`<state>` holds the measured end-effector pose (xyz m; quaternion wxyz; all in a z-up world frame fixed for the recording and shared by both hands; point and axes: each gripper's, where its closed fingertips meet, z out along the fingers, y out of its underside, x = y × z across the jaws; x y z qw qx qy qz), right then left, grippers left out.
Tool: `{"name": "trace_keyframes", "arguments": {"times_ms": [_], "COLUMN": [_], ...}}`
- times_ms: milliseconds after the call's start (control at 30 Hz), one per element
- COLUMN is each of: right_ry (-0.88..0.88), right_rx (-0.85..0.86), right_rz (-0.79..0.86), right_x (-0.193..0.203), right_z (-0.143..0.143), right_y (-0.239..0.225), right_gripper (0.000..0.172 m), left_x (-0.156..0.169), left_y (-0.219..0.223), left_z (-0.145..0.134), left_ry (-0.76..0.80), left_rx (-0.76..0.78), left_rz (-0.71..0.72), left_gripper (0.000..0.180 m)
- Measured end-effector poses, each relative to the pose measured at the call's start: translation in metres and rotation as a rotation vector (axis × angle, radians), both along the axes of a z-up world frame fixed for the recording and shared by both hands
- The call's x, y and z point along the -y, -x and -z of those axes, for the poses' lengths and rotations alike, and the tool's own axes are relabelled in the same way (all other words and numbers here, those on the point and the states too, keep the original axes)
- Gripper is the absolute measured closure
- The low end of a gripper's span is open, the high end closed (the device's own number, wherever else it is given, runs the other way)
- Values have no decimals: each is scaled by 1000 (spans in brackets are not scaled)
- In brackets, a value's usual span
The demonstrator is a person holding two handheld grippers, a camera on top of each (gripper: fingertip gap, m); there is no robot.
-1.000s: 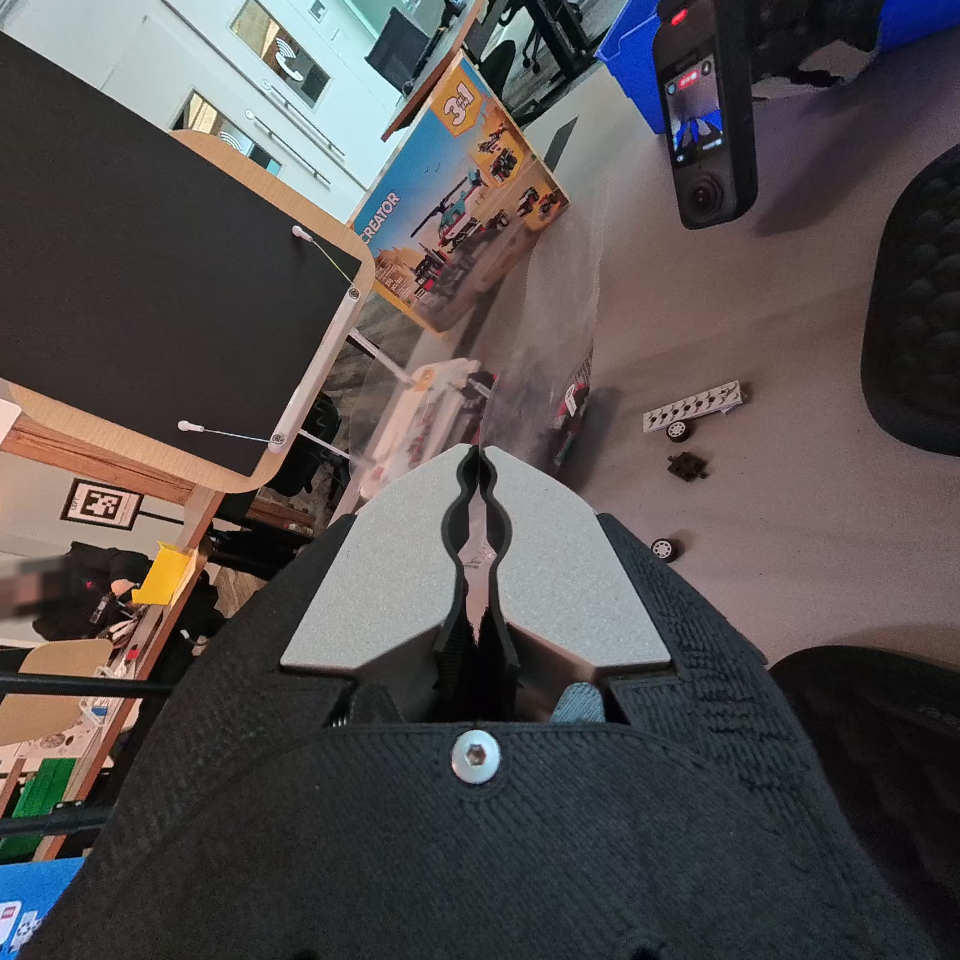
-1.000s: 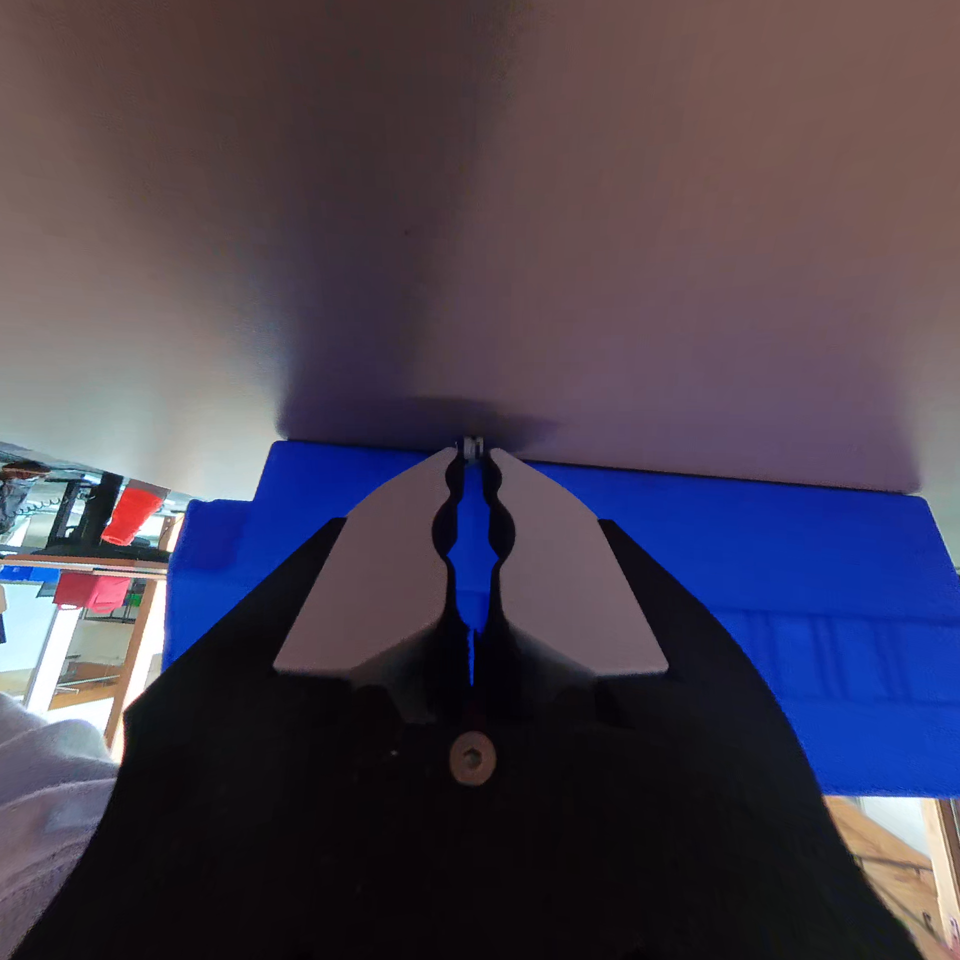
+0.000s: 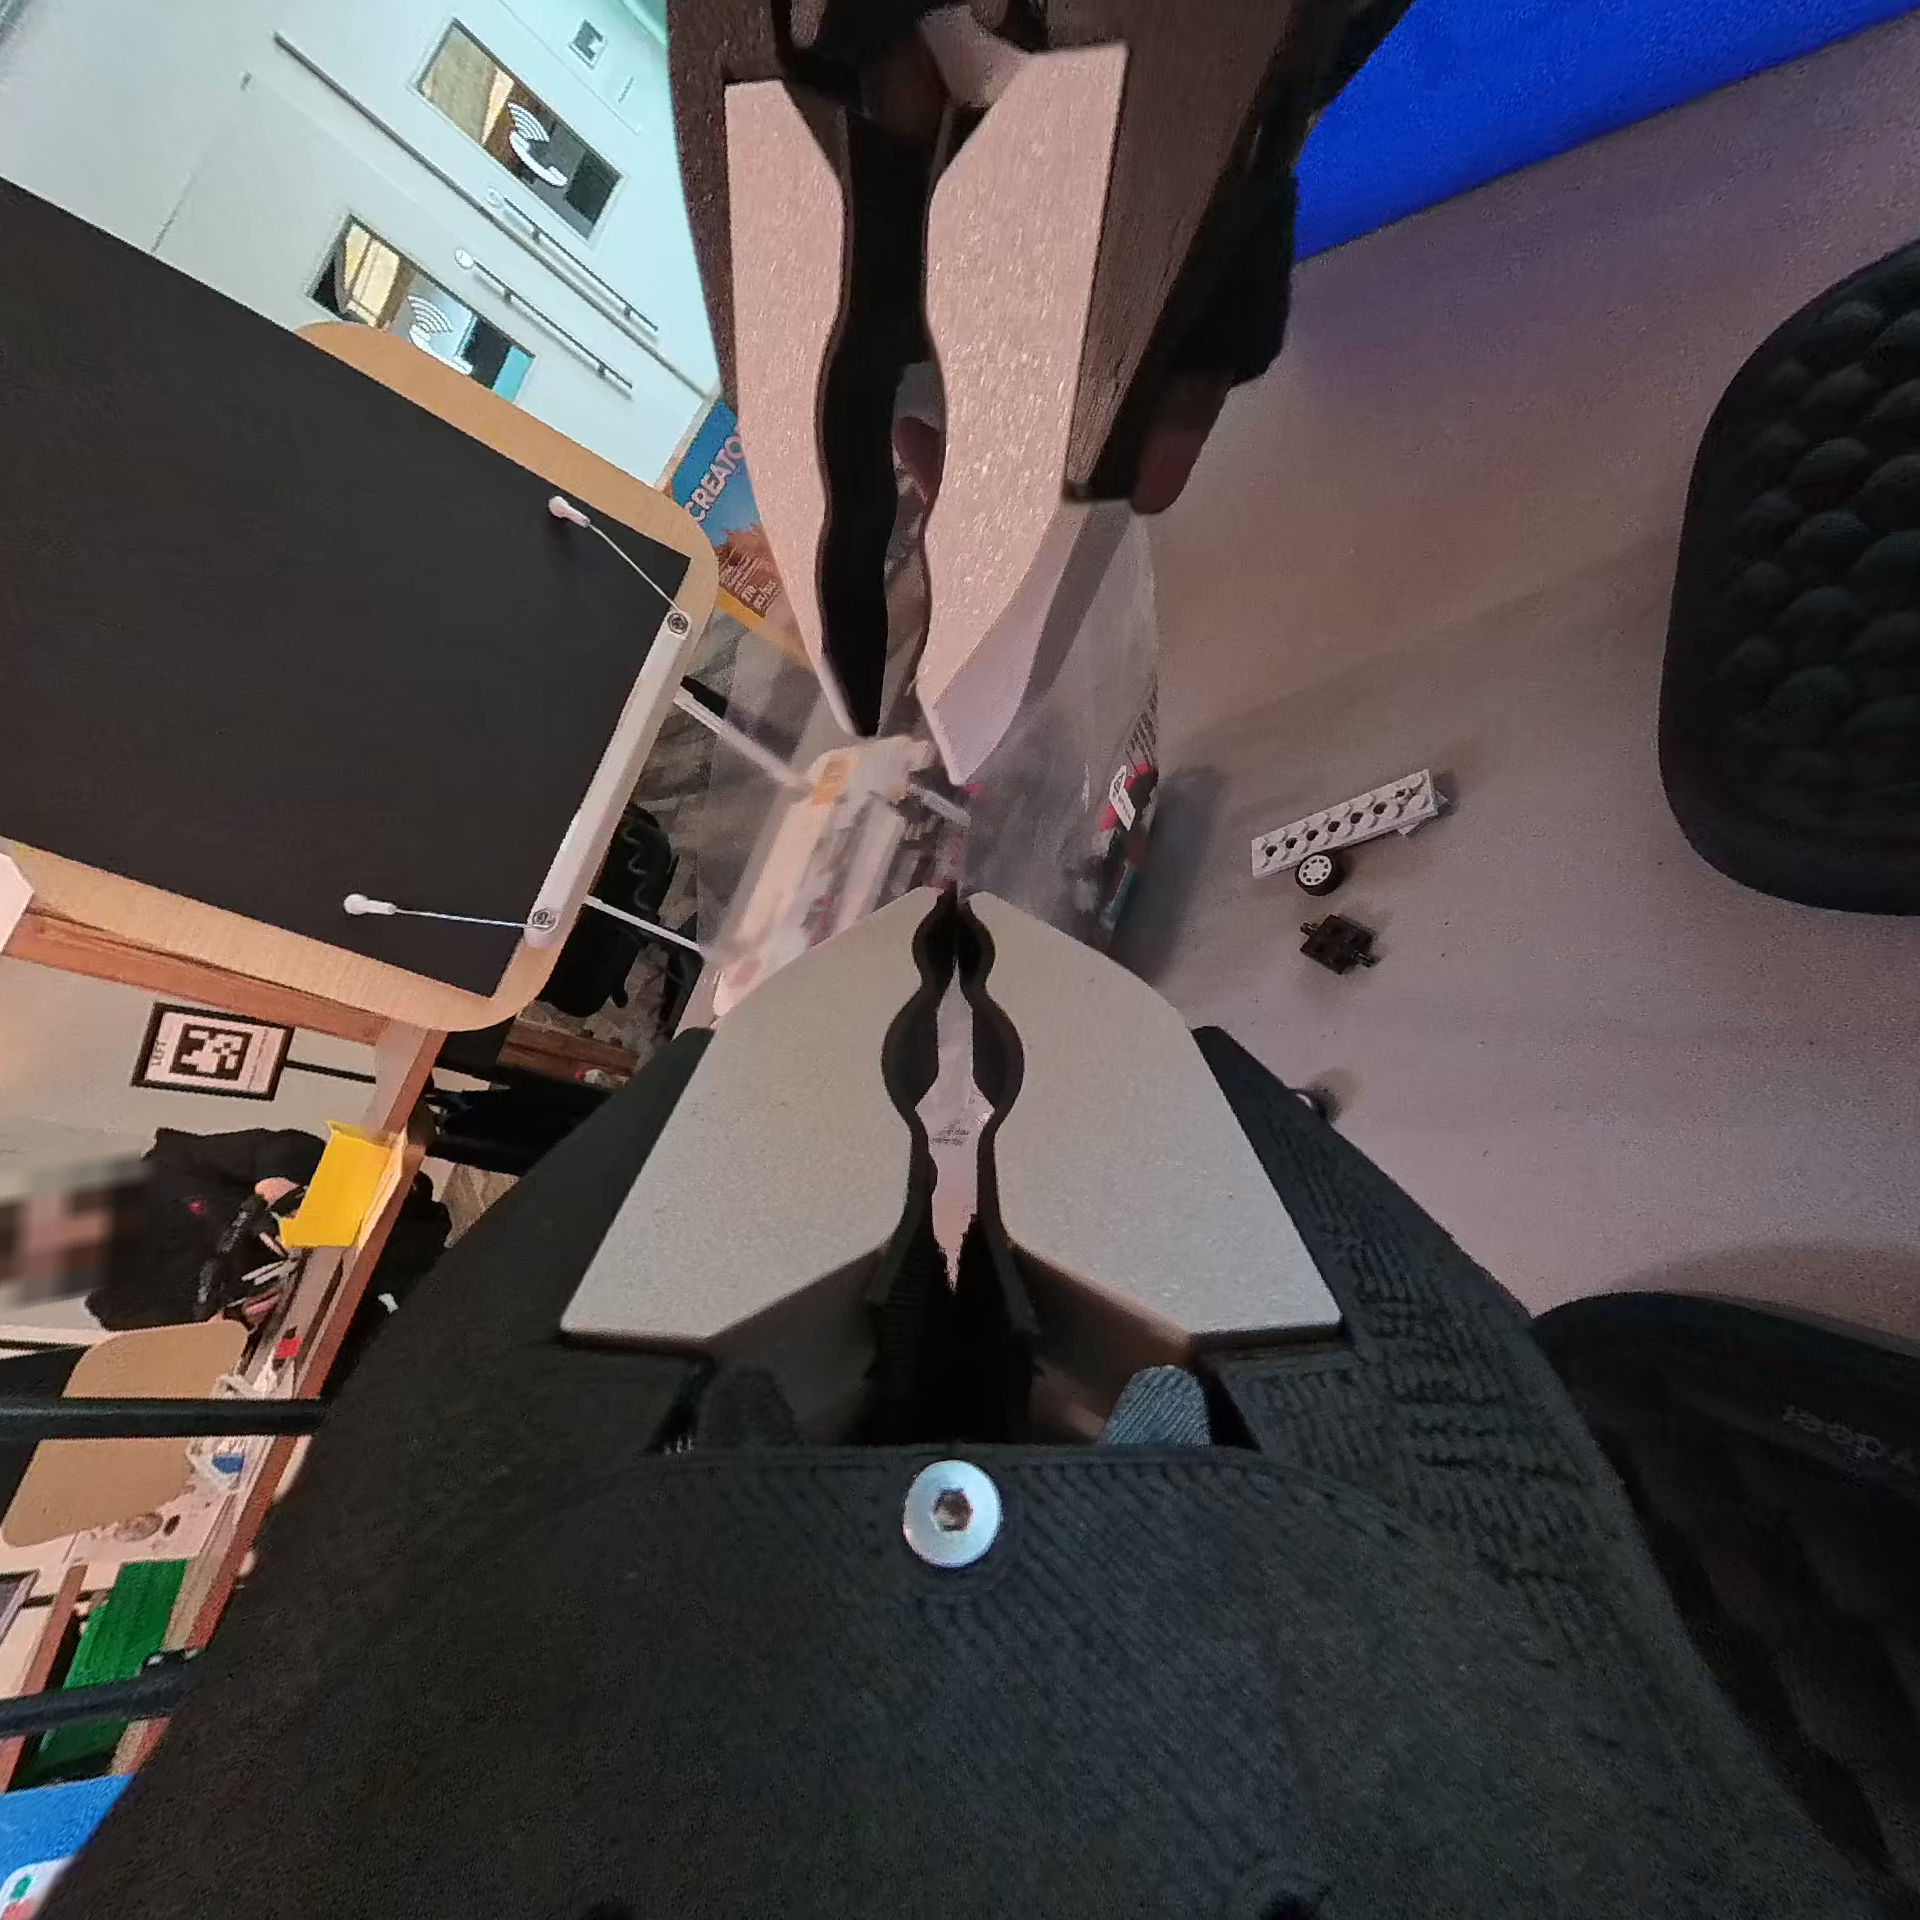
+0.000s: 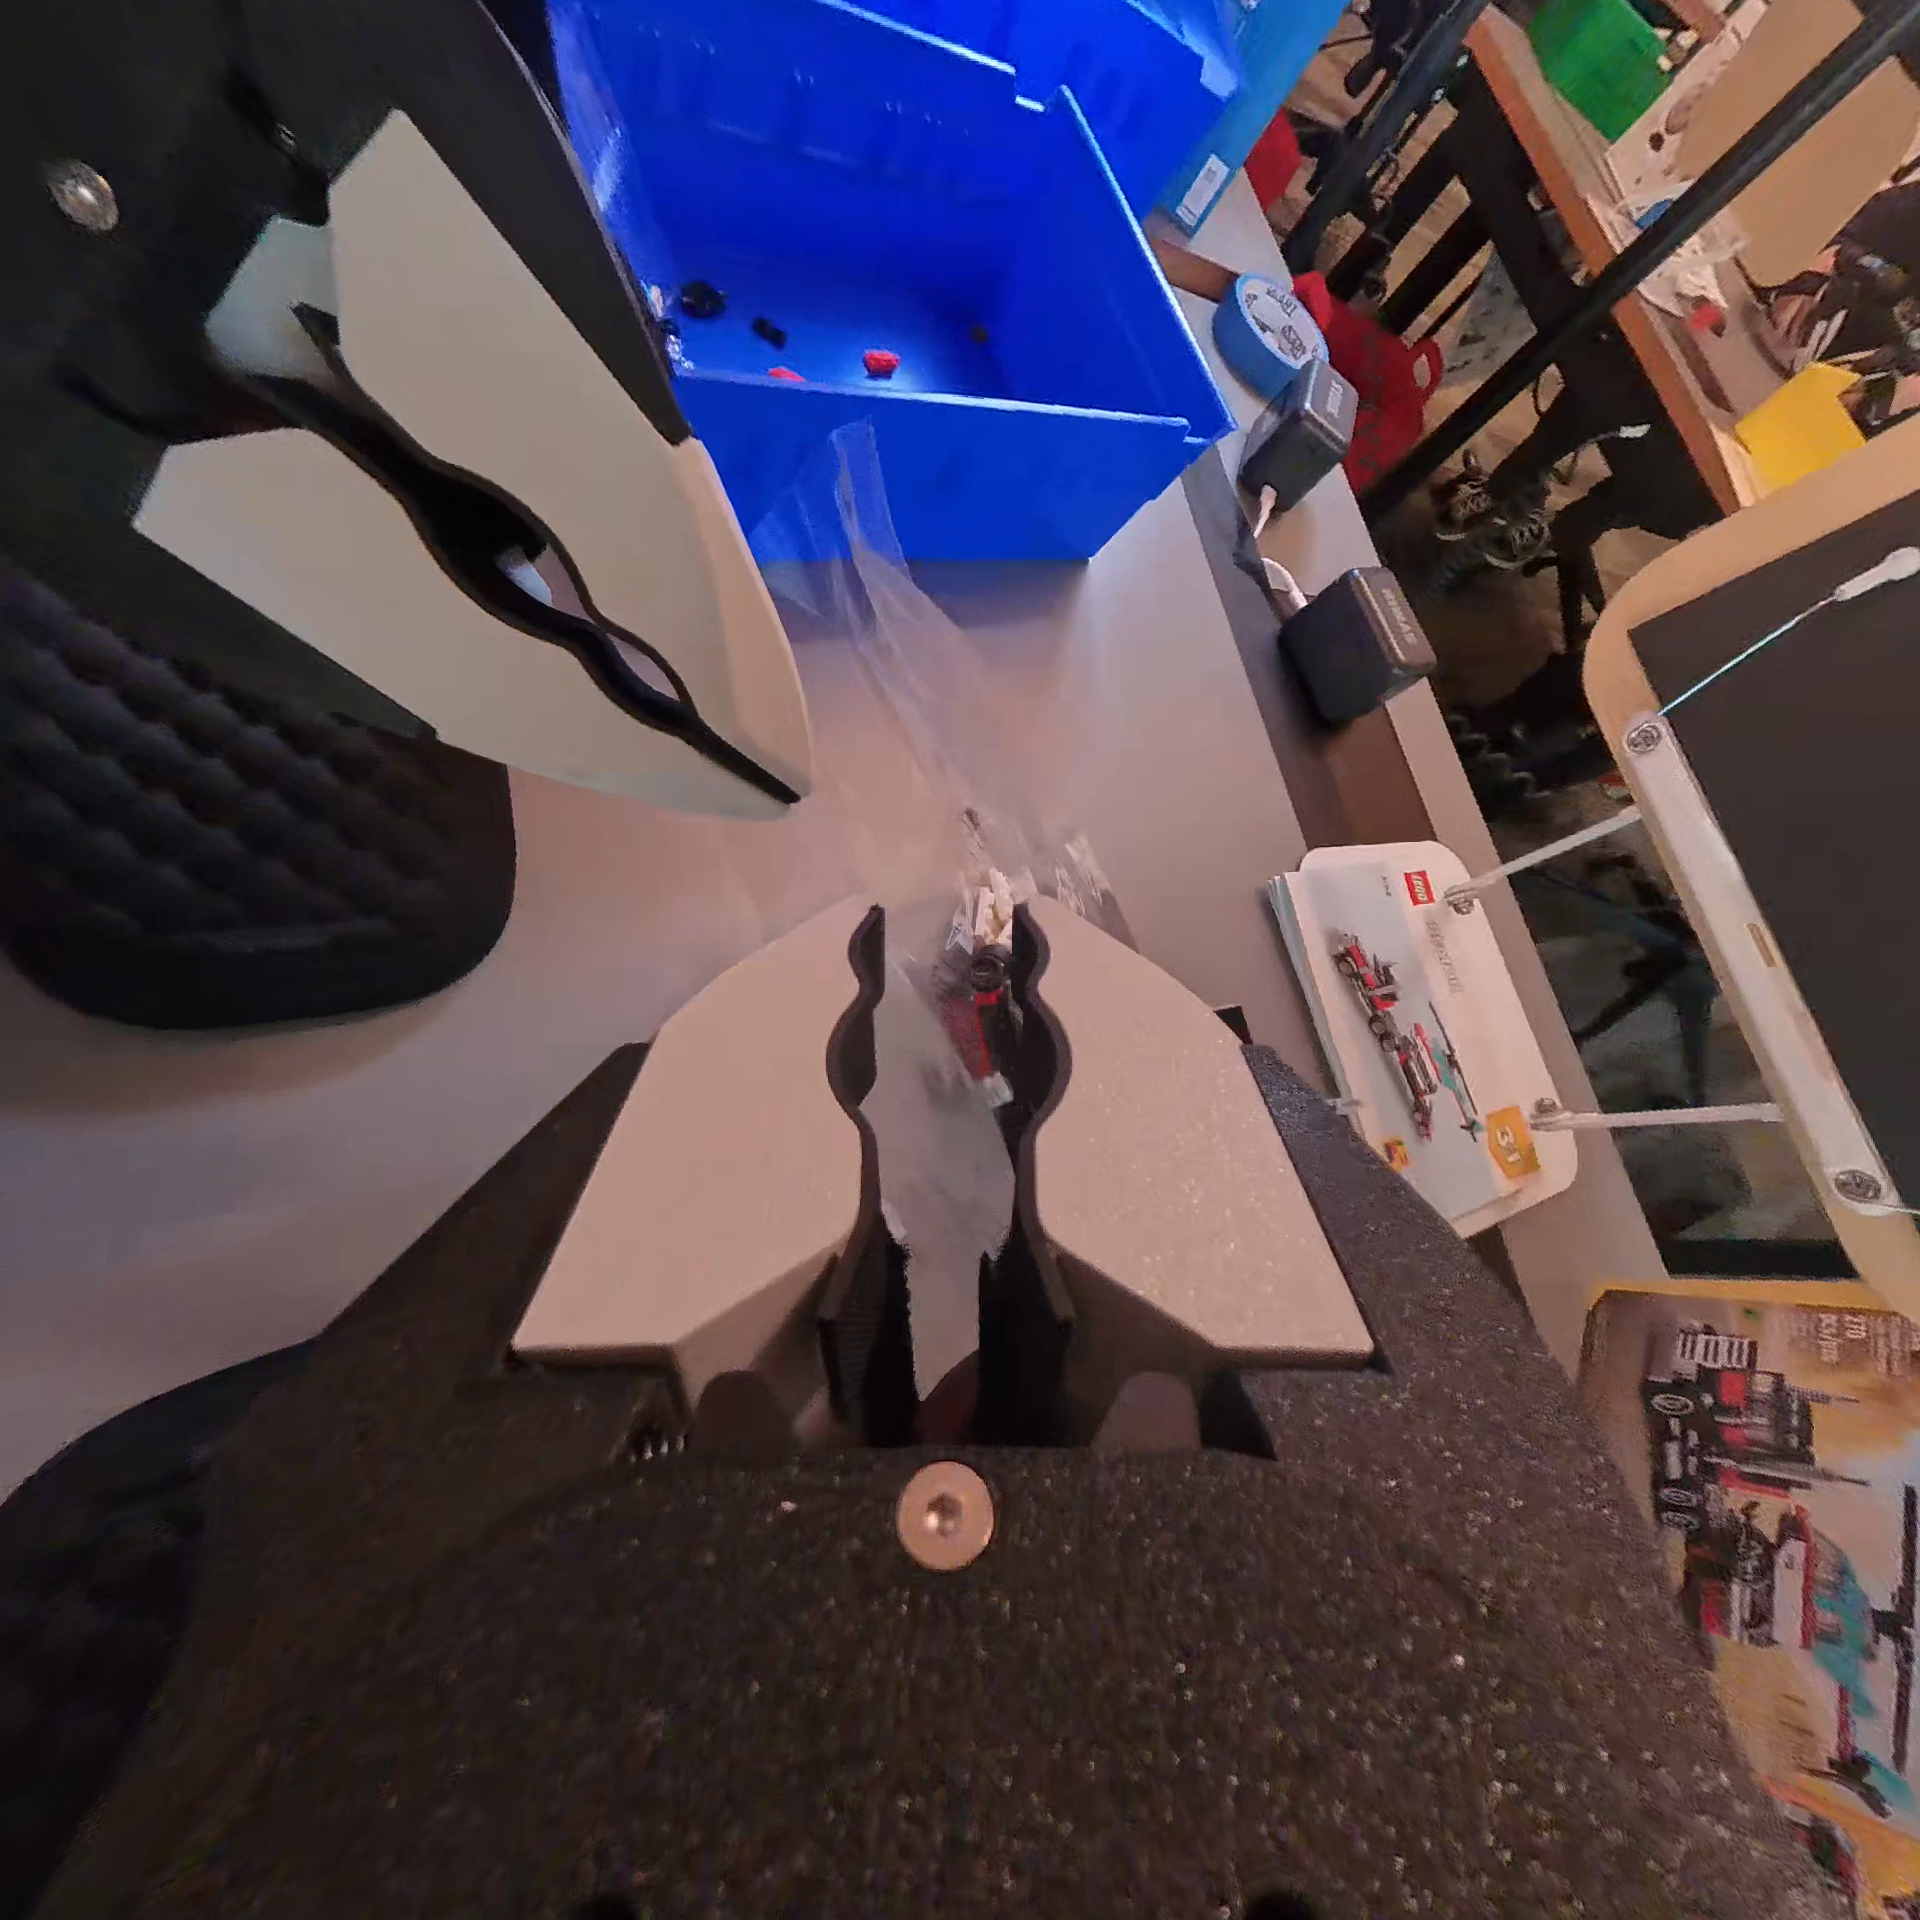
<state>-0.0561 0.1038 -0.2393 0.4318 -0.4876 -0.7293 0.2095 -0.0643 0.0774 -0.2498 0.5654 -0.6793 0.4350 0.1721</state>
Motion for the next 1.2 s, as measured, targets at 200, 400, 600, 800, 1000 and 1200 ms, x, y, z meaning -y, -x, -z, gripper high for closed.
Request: {"name": "trace_keyframes", "arguments": {"times_ms": [200, 400, 600, 800, 1000, 1200], "right_ry": [24, -15, -92, 34, 137, -10], "right_rx": [-187, -169, -353, -592, -478, -411], "right_rz": [2, 121, 186, 194, 194, 55], "right_x": [-3, -23, -33, -35, -47, -31], "right_z": [-17, 12, -9, -41, 4, 12], "right_y": [-12, -28, -27, -42, -30, -2], "right_gripper": [108, 80, 85, 84, 75, 142], "left_x": [-4, -5, -5, -7, -6, -6], "left_y": [8, 17, 19, 28, 30, 31], "left_z": [-2, -5, -5, -10, -13, -14], "left_ry": [8, 10, 10, -4, -9, -14], "left_rx": [45, 77, 81, 101, 123, 155], "left_rz": [-14, -31, -34, -59, -49, -44], "left_gripper": [180, 180, 180, 180, 180, 180]}}
